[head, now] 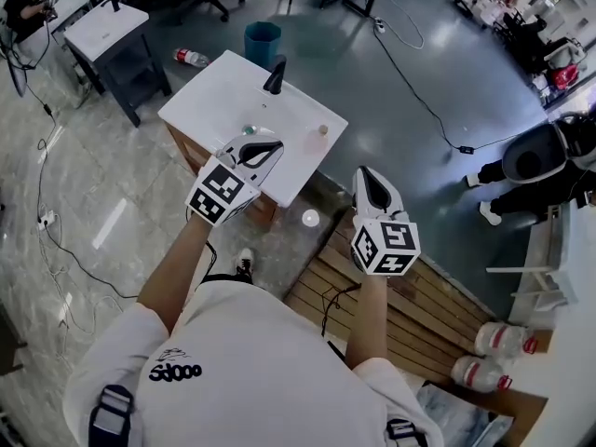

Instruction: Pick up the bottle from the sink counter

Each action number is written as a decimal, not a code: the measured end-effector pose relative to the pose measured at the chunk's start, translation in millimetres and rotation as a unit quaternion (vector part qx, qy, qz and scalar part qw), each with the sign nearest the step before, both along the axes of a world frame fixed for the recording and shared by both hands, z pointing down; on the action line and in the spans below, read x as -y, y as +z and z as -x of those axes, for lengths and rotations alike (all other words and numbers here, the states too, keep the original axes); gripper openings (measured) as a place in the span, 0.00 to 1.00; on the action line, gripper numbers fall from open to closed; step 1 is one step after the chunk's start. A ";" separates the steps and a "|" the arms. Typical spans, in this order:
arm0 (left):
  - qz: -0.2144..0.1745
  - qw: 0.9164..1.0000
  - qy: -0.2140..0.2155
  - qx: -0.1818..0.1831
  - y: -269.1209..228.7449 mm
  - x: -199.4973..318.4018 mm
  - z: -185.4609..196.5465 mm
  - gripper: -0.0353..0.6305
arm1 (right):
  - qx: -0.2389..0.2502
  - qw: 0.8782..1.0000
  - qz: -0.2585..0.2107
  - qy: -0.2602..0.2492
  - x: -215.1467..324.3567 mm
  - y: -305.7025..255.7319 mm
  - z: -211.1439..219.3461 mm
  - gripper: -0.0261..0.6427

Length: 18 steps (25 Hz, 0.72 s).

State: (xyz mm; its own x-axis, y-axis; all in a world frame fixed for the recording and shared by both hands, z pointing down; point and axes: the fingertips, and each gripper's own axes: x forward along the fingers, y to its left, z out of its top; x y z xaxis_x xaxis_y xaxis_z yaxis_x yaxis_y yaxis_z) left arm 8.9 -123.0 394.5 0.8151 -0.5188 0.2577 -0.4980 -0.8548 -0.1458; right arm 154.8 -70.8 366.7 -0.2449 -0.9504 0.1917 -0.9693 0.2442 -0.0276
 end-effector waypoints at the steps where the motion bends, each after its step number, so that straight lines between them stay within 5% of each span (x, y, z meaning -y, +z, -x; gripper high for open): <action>1: 0.002 1.000 0.002 0.000 1.3 6.3 -0.2 0.05 | -0.002 1.000 0.002 0.000 5.6 1.4 0.8 0.06; 18: 0.023 0.998 0.052 0.001 22.4 69.5 -4.1 0.05 | -0.002 0.999 0.018 0.038 61.5 20.6 11.6 0.06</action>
